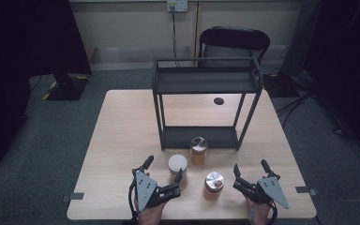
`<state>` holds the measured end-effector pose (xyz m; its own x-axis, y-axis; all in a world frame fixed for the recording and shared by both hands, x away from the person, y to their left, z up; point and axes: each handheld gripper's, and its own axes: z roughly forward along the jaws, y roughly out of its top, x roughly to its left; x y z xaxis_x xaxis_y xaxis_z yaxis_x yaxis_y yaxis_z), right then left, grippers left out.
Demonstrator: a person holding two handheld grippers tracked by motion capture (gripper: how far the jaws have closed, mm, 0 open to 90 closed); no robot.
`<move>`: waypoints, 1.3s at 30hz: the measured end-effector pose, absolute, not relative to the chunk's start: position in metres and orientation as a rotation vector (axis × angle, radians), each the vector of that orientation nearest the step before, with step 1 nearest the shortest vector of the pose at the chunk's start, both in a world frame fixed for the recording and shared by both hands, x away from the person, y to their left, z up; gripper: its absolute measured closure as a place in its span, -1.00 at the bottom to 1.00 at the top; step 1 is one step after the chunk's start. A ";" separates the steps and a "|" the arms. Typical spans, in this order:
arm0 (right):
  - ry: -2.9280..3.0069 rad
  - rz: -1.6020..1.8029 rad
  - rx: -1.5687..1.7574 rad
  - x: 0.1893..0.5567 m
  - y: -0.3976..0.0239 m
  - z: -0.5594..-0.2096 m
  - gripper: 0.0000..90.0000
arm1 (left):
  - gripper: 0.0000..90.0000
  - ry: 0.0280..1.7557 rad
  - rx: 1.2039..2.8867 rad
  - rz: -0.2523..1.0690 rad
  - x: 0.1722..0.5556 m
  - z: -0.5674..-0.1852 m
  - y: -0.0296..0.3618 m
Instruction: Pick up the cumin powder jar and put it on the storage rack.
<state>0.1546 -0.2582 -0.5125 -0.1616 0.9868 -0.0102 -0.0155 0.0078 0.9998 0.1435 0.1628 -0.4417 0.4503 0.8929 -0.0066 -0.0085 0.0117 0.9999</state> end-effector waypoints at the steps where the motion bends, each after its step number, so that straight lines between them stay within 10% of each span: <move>1: 1.321 1.328 1.110 0.155 -0.258 -0.512 -0.96 | -0.92 0.856 1.380 0.858 0.143 -0.442 0.163; 39: 1.320 1.329 1.111 0.155 -0.258 -0.513 -0.96 | -0.60 0.816 1.501 0.776 0.164 -0.448 0.154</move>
<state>0.1545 -0.2583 -0.5125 -0.1618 0.9868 -0.0094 -0.0156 0.0070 0.9999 0.1636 0.1540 -0.4477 0.5316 0.8469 0.0159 0.0582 -0.0552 0.9968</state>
